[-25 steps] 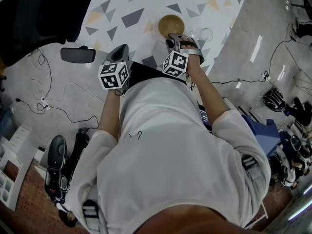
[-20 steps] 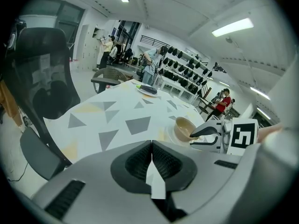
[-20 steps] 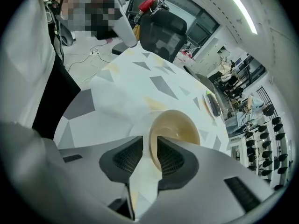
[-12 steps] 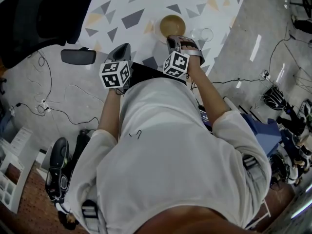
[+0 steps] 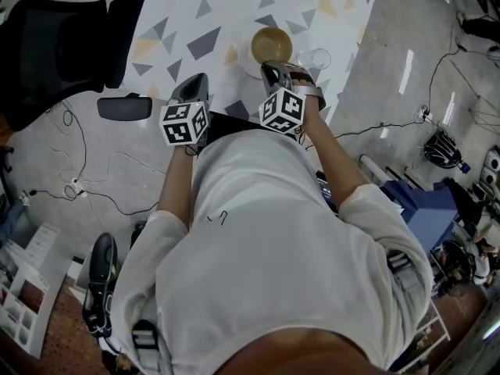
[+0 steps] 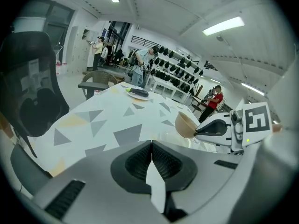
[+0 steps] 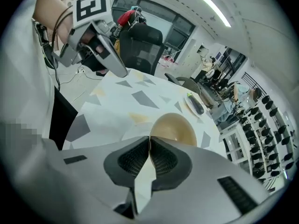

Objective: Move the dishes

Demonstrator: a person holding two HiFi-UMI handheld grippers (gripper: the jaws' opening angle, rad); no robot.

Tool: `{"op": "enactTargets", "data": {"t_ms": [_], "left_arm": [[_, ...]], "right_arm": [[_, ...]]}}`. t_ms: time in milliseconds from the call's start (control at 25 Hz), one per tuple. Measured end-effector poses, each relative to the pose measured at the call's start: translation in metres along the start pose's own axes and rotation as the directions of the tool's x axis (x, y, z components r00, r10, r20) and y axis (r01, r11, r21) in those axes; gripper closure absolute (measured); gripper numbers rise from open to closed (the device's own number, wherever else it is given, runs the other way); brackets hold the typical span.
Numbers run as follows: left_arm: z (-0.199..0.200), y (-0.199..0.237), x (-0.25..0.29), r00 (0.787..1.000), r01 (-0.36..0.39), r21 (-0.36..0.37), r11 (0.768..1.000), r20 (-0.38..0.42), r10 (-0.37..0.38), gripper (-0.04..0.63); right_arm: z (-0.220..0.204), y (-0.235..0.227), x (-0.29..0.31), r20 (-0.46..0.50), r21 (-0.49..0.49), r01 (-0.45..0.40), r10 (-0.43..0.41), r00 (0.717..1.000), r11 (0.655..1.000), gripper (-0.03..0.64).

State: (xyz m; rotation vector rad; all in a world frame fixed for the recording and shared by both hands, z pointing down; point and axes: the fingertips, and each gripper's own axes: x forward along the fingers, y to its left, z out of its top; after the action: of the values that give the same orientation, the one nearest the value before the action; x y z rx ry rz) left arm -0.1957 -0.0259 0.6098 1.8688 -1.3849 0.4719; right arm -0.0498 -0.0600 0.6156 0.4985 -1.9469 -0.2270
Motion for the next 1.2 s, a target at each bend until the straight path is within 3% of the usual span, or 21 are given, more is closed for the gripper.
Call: {"op": "enactTargets", "data": {"t_ms": [480, 720, 1200], "left_arm": [[0.036, -0.015, 0.021, 0.998, 0.060, 0.056, 0.997, 0.028, -0.062, 0.575], [0.043, -0.017, 0.025, 0.997, 0.075, 0.064, 0.995, 0.029, -0.077, 0.575], [0.026, 0.038, -0.009, 0.998, -0.042, -0.043, 0.998, 0.052, 0.044, 0.575]], "right_arm": [[0.020, -0.029, -0.032, 0.064, 0.109, 0.025, -0.032, 0.997, 0.994, 0.606], [0.027, -0.038, -0.035, 0.068, 0.112, 0.036, -0.044, 0.997, 0.993, 0.606], [0.084, -0.028, -0.006, 0.129, -0.004, -0.031, 0.032, 0.991, 0.999, 0.604]]}}
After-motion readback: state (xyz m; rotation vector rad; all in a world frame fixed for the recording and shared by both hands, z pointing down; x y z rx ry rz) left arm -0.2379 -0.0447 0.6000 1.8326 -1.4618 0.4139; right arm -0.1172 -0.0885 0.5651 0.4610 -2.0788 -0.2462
